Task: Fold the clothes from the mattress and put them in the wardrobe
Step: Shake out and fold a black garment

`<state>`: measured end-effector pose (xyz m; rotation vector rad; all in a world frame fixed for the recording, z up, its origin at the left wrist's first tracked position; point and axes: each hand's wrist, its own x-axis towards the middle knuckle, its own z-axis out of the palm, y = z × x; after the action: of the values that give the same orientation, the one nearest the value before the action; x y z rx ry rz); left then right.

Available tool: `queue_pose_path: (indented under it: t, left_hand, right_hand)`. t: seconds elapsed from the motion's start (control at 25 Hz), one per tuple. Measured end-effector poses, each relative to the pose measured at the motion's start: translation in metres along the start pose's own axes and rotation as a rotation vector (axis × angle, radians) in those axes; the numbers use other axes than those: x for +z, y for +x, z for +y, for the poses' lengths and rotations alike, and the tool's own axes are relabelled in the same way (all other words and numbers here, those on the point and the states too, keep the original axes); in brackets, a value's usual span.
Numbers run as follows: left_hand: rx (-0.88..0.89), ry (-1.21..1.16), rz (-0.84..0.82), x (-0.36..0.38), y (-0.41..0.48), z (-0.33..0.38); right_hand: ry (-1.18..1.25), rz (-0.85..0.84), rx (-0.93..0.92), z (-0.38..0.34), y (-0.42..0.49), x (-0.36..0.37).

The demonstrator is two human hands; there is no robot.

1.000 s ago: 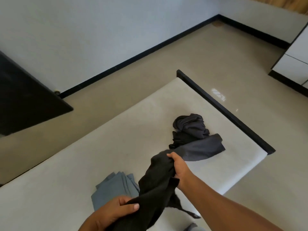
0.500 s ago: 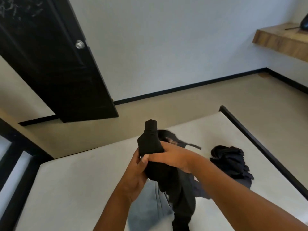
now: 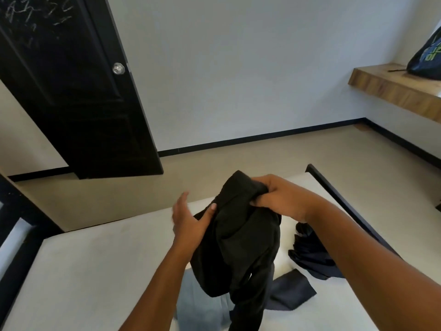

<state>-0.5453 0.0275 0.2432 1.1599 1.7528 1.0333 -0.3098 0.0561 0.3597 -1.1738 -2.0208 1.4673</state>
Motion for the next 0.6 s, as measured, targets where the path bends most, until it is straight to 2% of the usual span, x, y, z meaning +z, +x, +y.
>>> queue_pose_path:
  t: [0.08, 0.12, 0.2, 0.28, 0.32, 0.48, 0.6]
  left_hand:
    - [0.089, -0.122, -0.391, -0.003, 0.002, 0.019]
    - [0.091, -0.152, -0.505, -0.004, 0.004, 0.027]
    - [0.149, -0.139, -0.475, -0.003, 0.005, 0.049]
    - [0.246, -0.108, -0.396, 0.001, 0.001, 0.081]
    - [0.309, -0.068, -0.400, 0.005, -0.001, 0.098]
    - [0.501, 0.092, -0.556, 0.026, -0.010, 0.161]
    - [0.523, 0.085, -0.535, 0.033, -0.006, 0.180]
  right_hand:
    - [0.090, 0.070, -0.023, 0.003, 0.001, -0.004]
    - [0.136, 0.124, -0.030, 0.005, 0.003, -0.007]
    - [0.212, 0.266, -0.014, 0.010, 0.004, -0.021]
    - [0.147, 0.358, 0.022, 0.011, -0.001, -0.043]
    - [0.066, 0.325, 0.023, 0.009, -0.007, -0.053]
    - [-0.184, -0.003, -0.038, -0.016, -0.019, -0.075]
    - [-0.359, -0.062, -0.058, -0.027, -0.021, -0.090]
